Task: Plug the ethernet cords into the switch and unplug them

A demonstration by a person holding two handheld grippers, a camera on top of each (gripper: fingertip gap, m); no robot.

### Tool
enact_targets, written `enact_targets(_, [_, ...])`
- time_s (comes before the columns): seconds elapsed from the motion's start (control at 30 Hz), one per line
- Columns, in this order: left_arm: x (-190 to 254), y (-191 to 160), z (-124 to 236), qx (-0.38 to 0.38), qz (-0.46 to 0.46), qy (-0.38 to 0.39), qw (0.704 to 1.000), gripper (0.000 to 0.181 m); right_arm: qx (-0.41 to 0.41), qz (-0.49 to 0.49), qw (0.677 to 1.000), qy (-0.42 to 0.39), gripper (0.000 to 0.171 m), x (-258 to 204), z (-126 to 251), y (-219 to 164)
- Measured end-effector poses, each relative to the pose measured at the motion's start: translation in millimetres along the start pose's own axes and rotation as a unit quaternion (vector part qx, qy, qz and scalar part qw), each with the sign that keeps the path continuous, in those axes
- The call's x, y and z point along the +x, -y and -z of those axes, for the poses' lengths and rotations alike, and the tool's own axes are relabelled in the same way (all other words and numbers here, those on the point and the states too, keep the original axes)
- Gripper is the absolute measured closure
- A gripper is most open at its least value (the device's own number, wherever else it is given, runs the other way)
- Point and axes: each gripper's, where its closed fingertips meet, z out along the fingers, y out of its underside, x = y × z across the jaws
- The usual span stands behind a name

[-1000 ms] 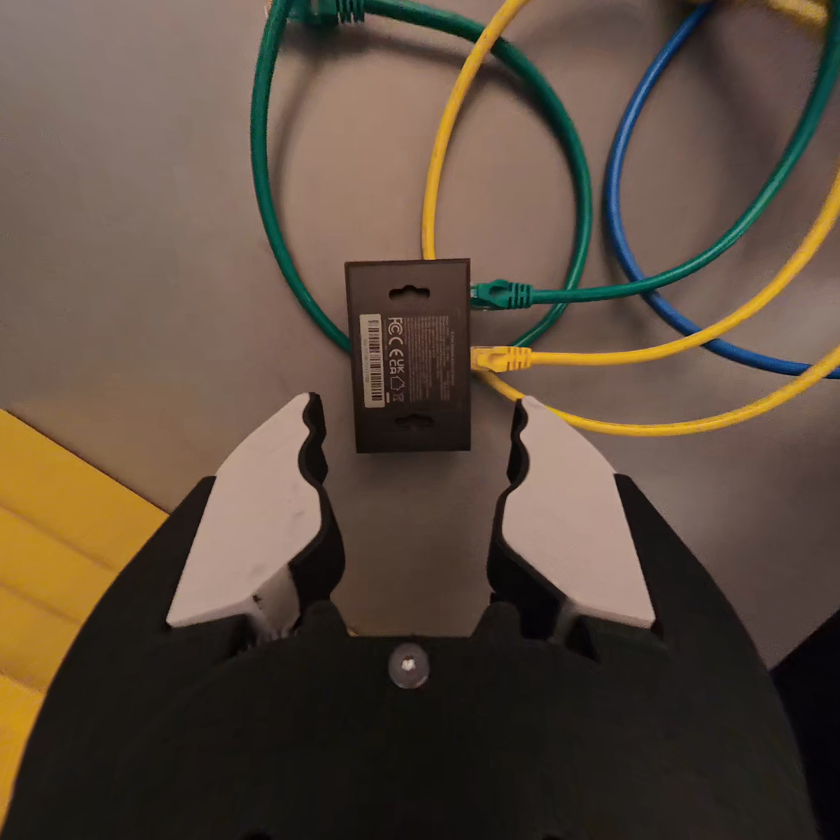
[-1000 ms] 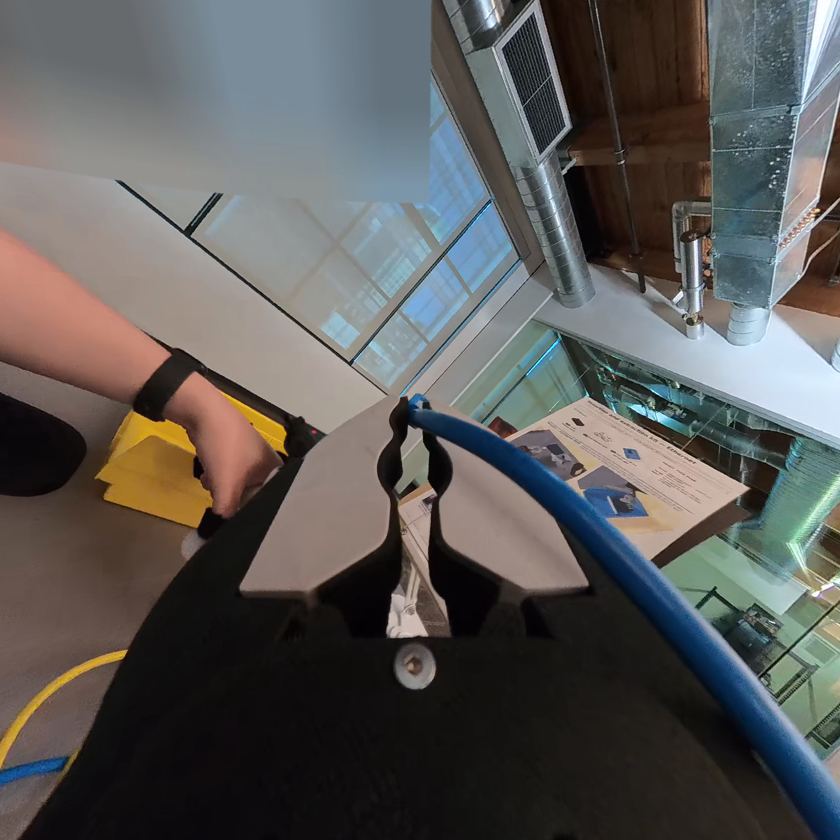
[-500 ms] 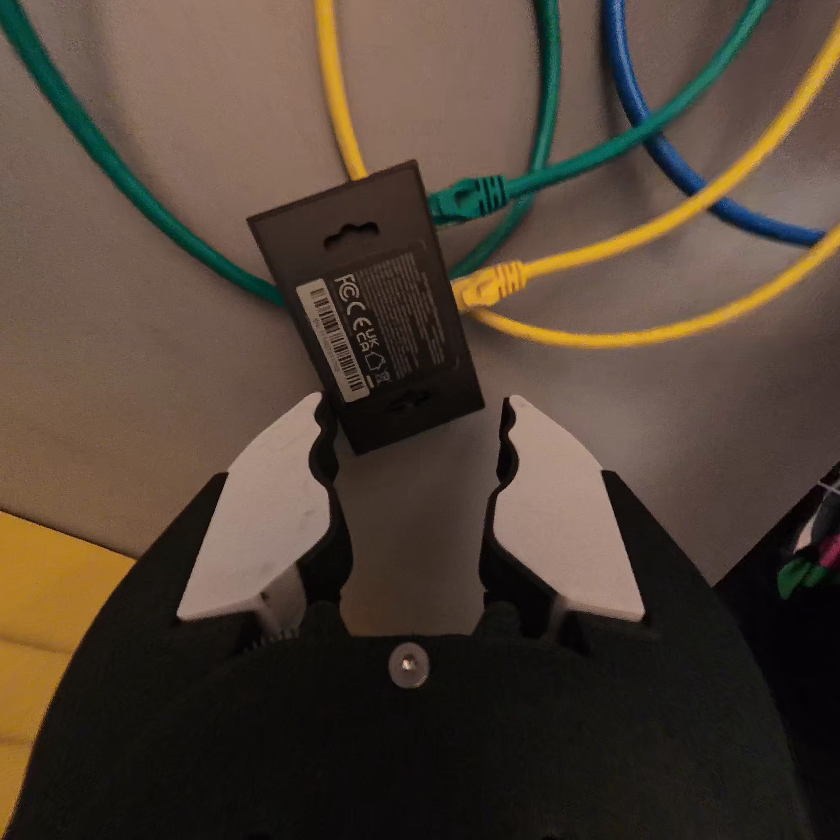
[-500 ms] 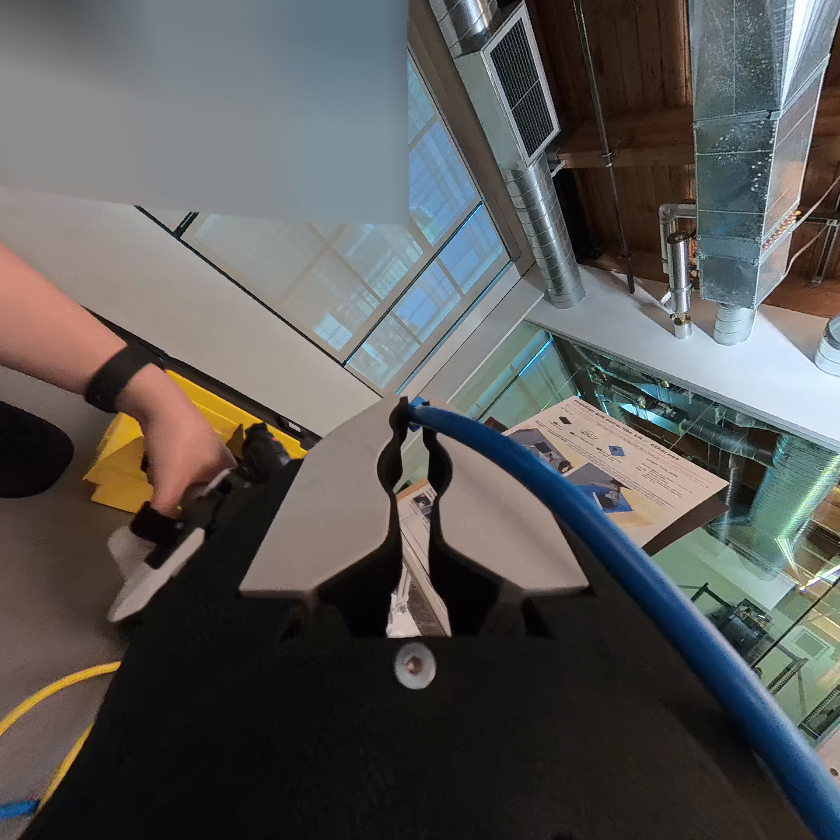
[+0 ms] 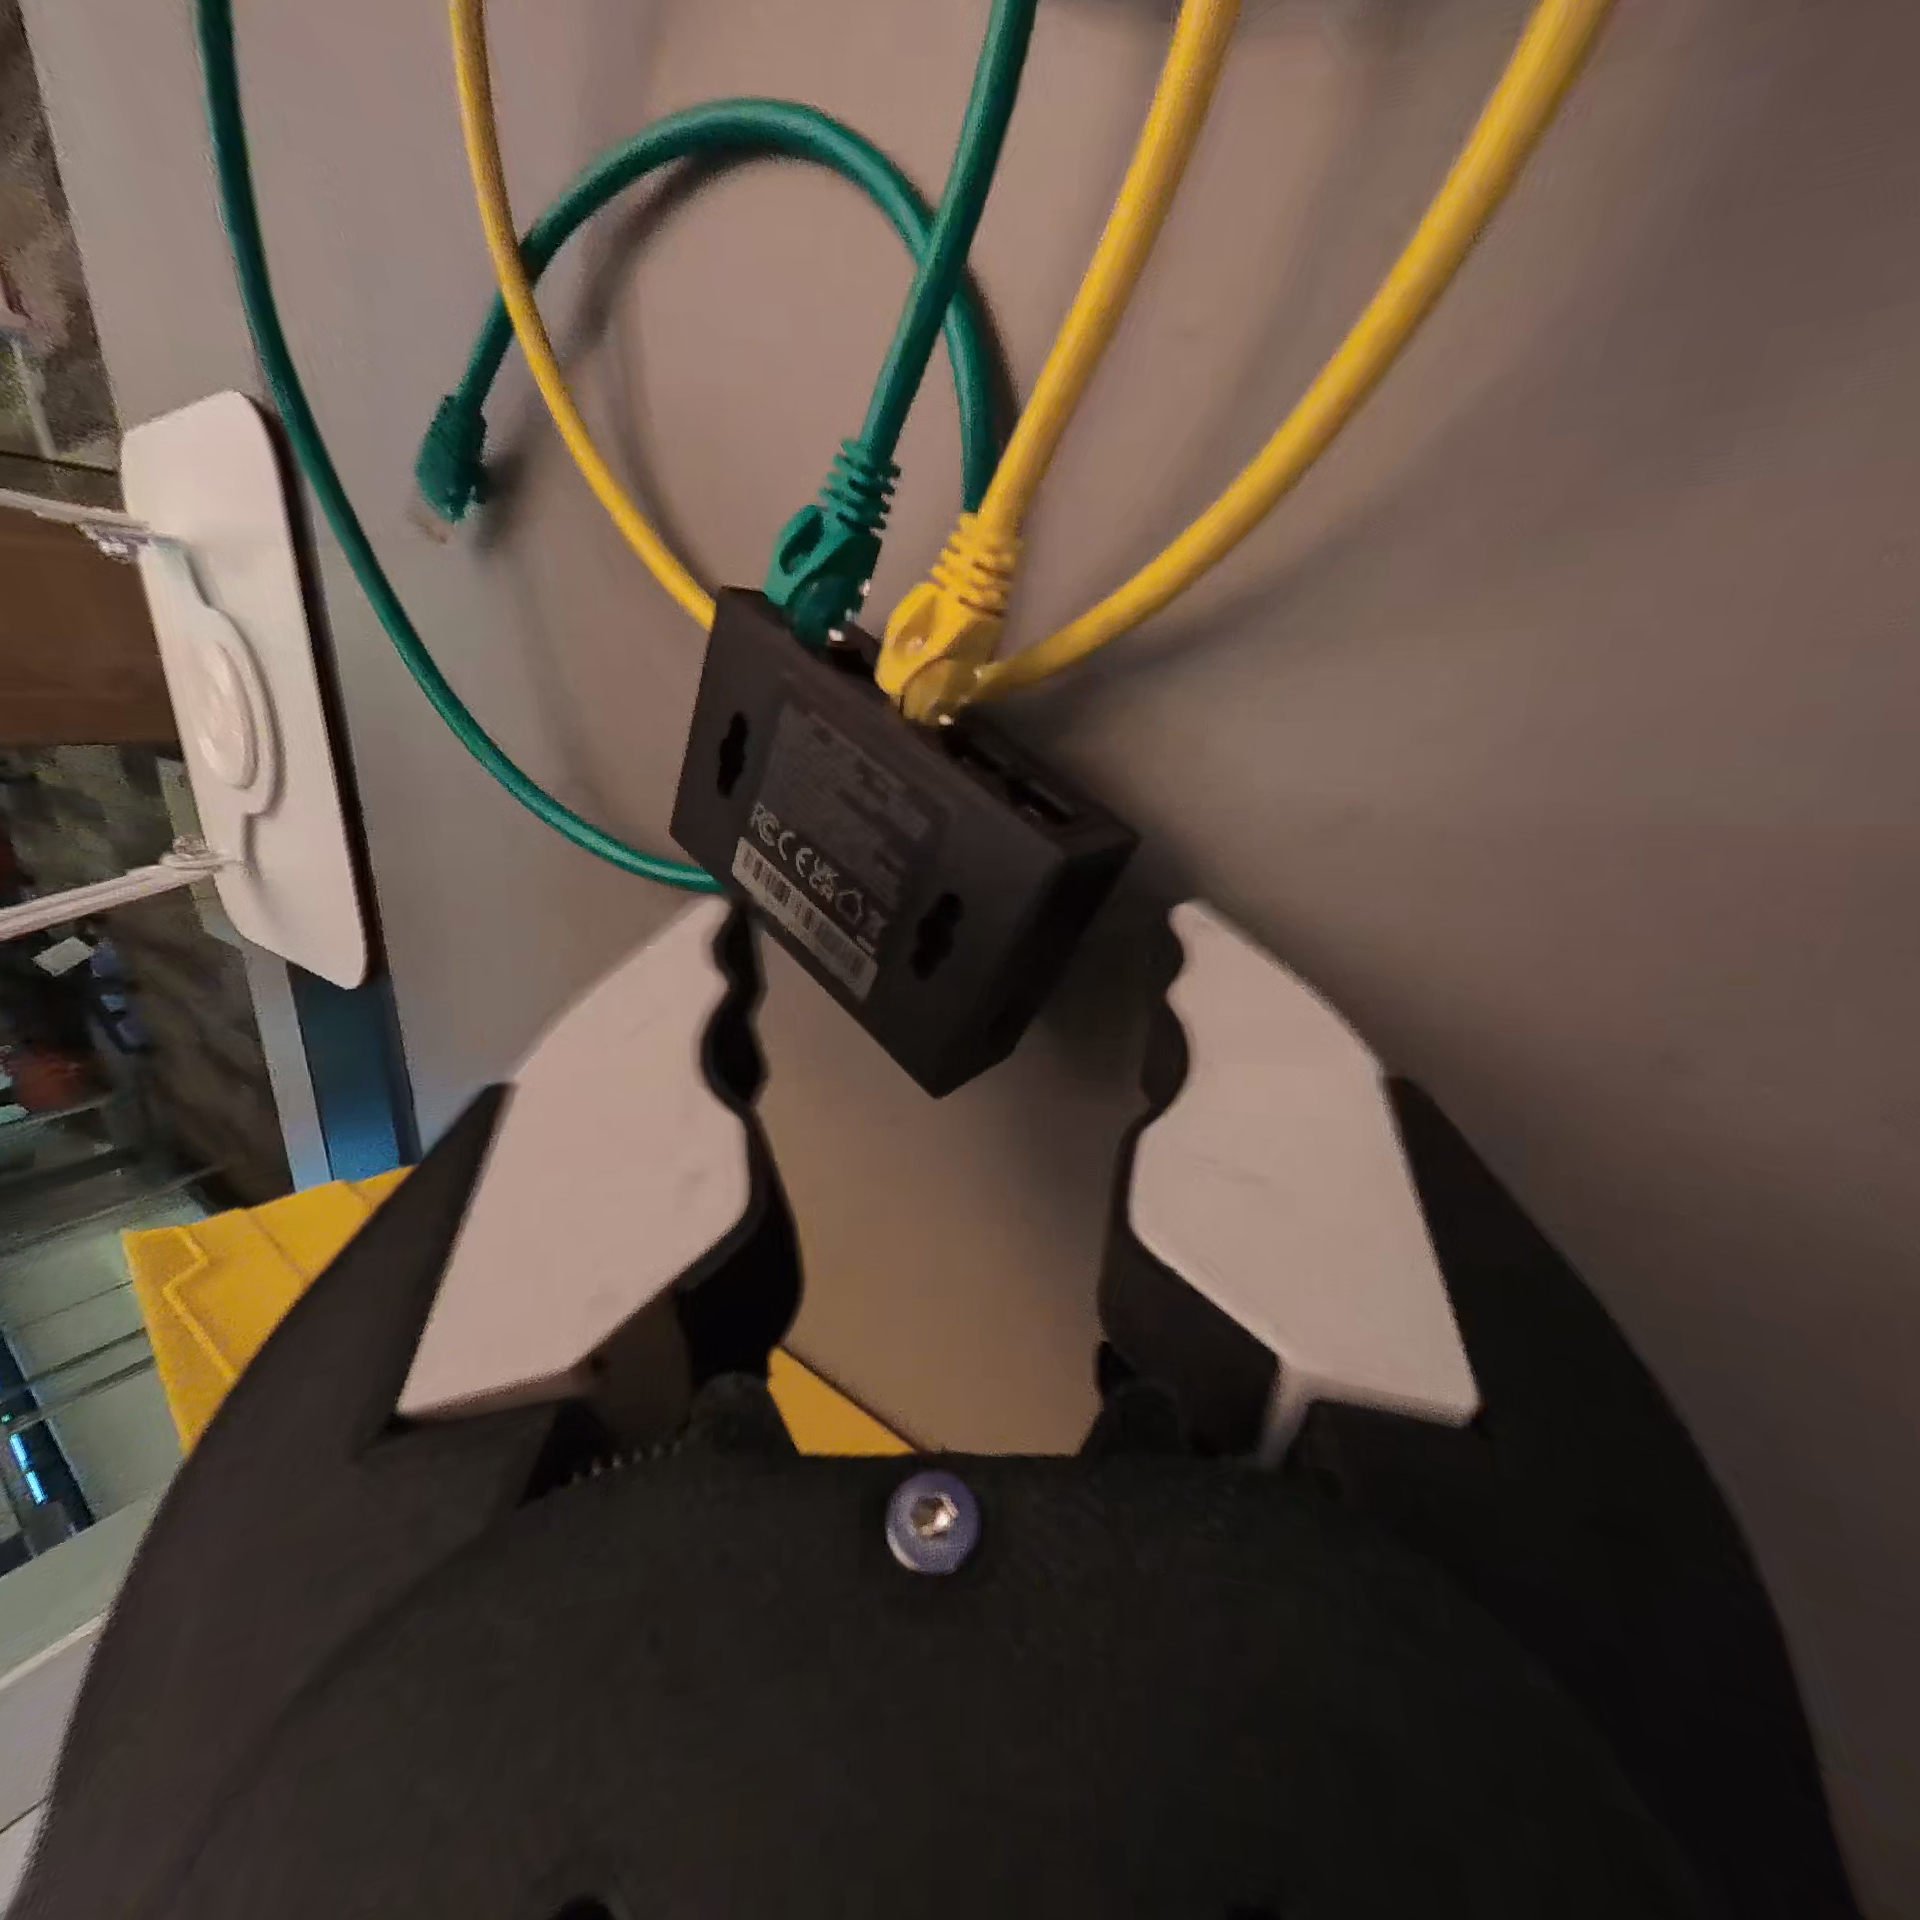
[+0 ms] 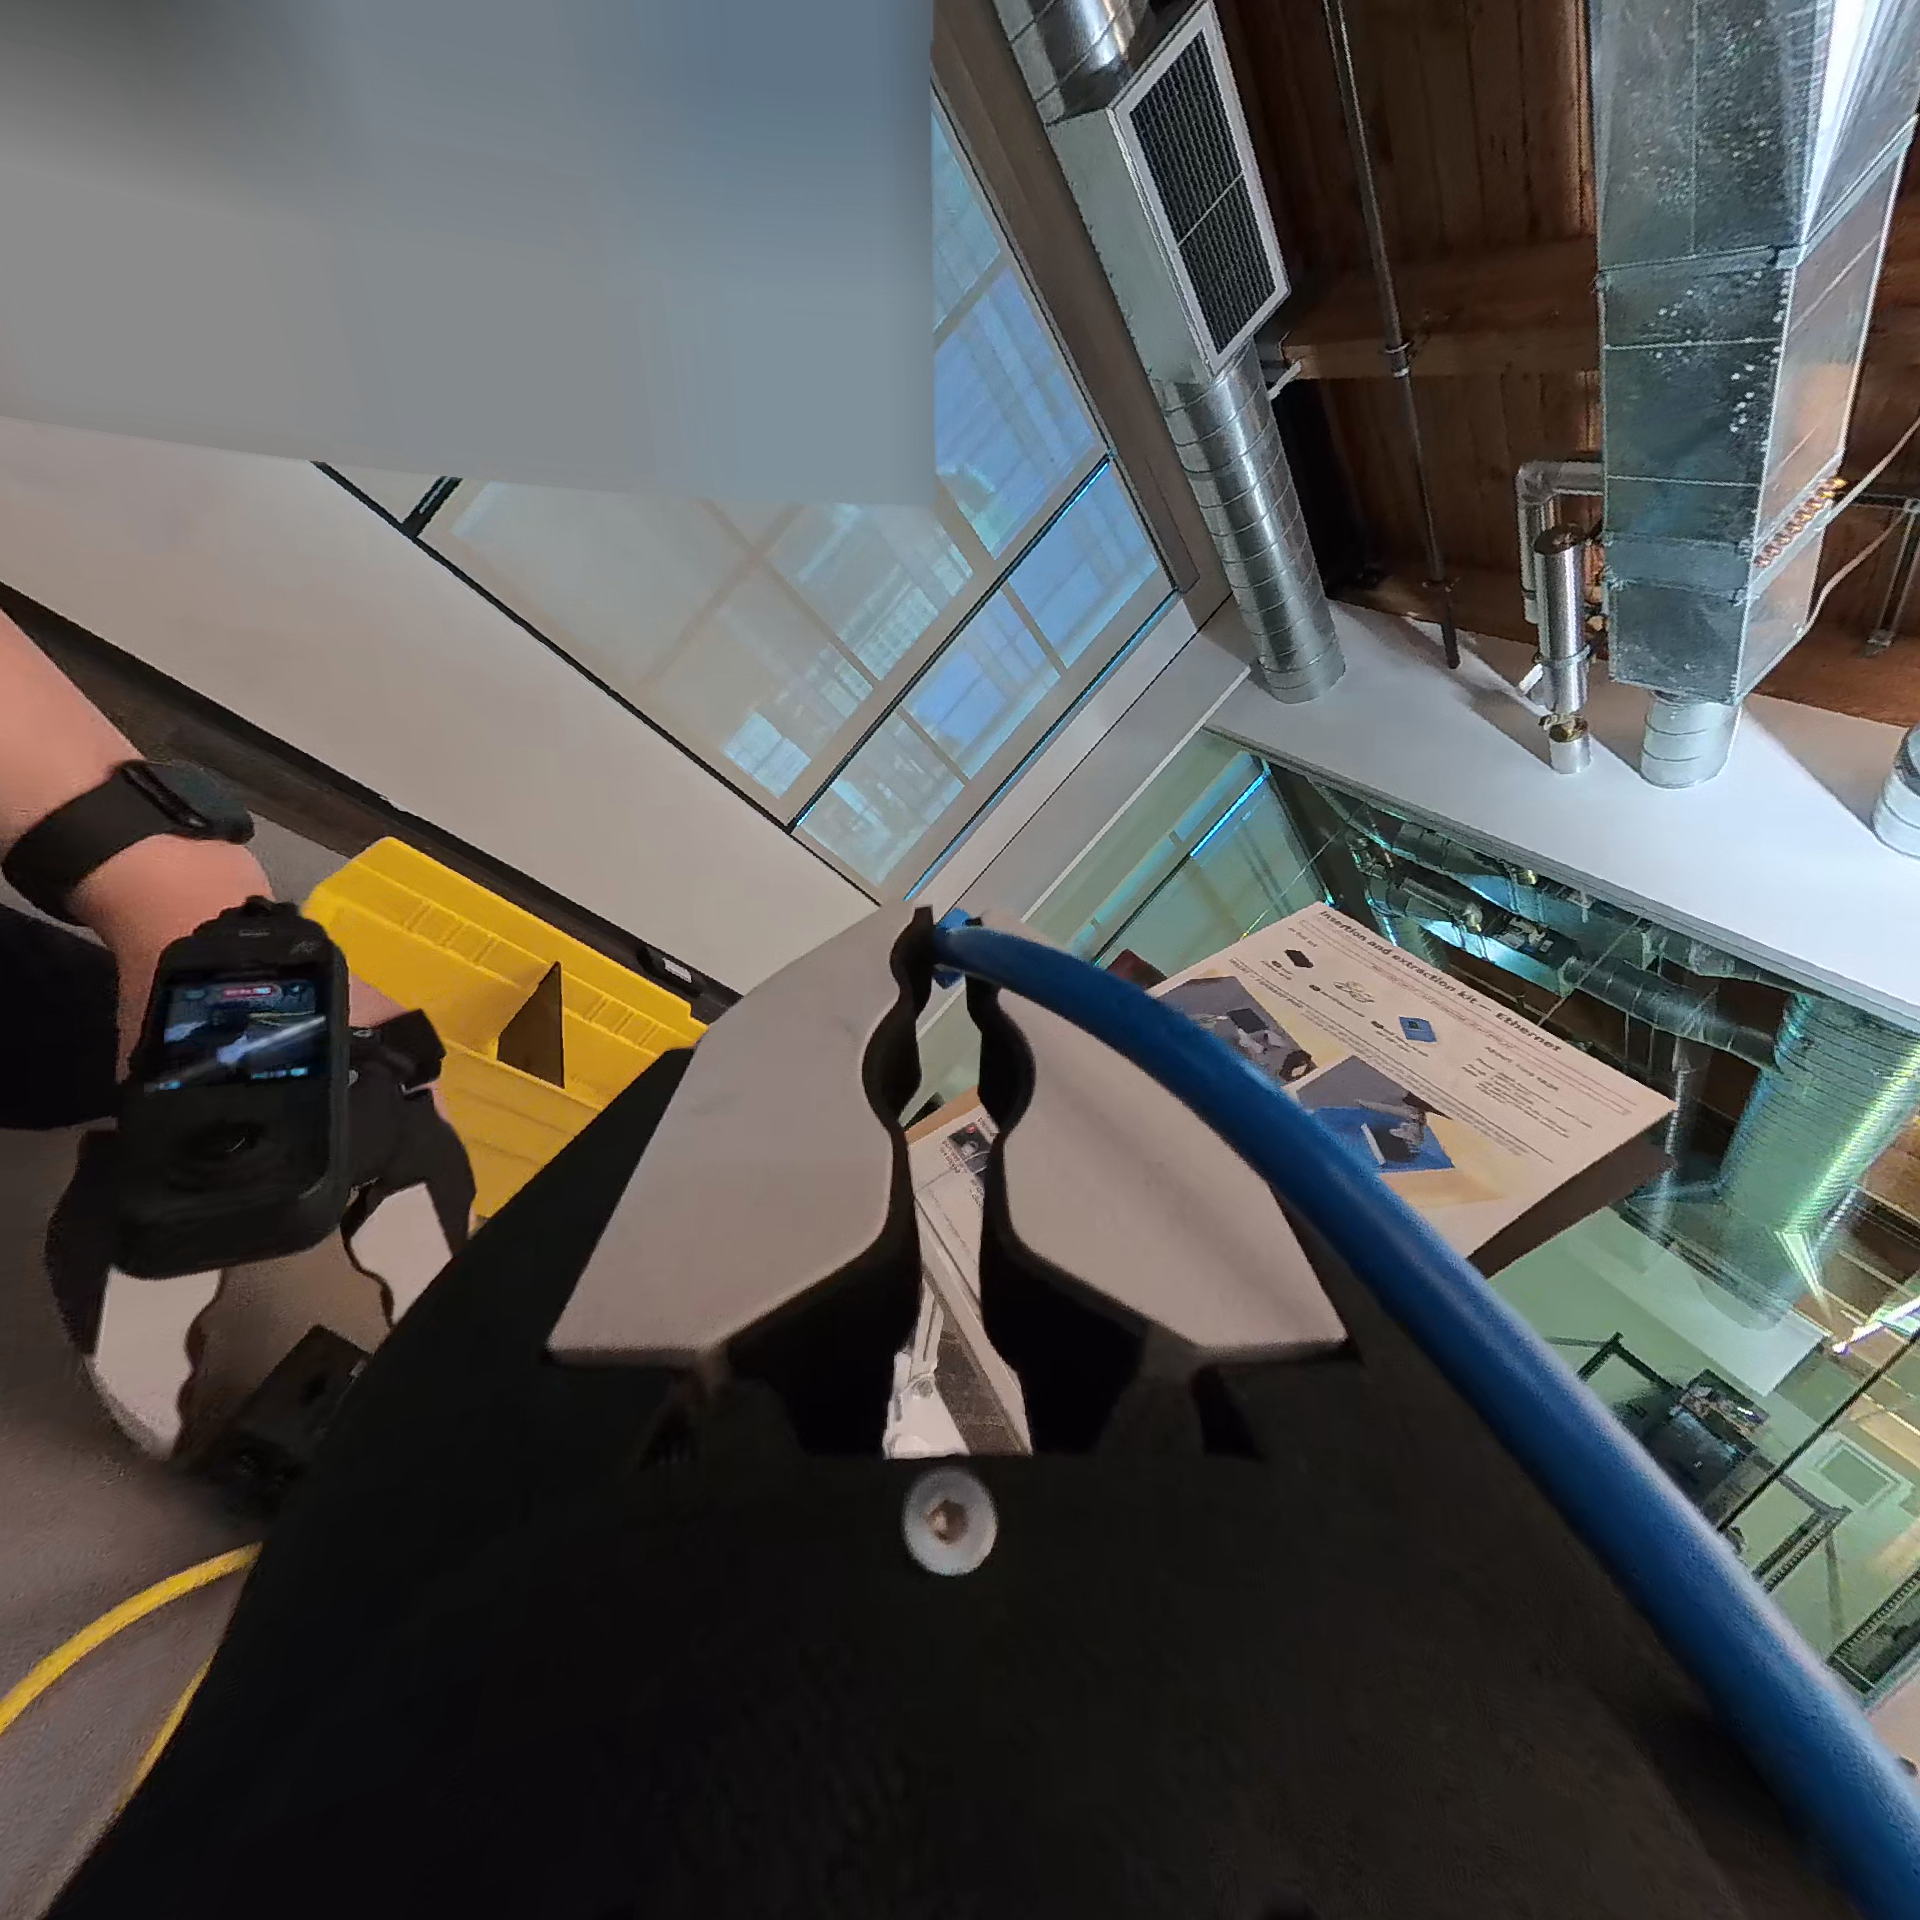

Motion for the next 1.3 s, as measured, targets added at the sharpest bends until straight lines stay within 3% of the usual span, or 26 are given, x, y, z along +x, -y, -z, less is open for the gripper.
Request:
enact_targets(0.17, [-10,-1,-6,-0.027,-0.09,0.056,0.994,0.128,-0.008,-0.004,1.0,0.005,0.165,-2,-2,-6])
enact_targets(0.37, [-23,3,-6,-0.026,-0.101,0.136,0.985,0.15,-0.019,-0.026,0.999,0.003,0.166,-3,-6,-15])
enact_targets(0.5, [-37,7,14,0.01,-0.008,0.129,0.992,0.155,-0.112,-0.102,0.988,0.012,0.165,-10,-19,-64])
enact_targets(0.67, [-40,20,42,0.107,0.179,0.07,0.976,0.156,-0.286,-0.177,0.937,0.094,0.165,-56,-25,-142])
enact_targets(0.8, [-34,23,52,0.166,0.318,0.039,0.933,0.156,-0.258,-0.195,0.932,0.163,0.165,-86,-33,-129])
enact_targets(0.9, [-21,15,46,0.182,0.4,0.011,0.898,0.156,-0.276,-0.232,0.901,0.24,0.165,-116,-31,-125])
enact_targets(1.07, [-13,5,48,0.209,0.451,0.014,0.867,0.156,-0.3,-0.317,0.875,0.208,0.165,-142,-47,-149])
enact_targets(1.3, [-4,-2,42,0.211,0.448,0.035,0.868,0.156,-0.34,-0.323,0.861,0.198,0.165,-174,-53,-171])
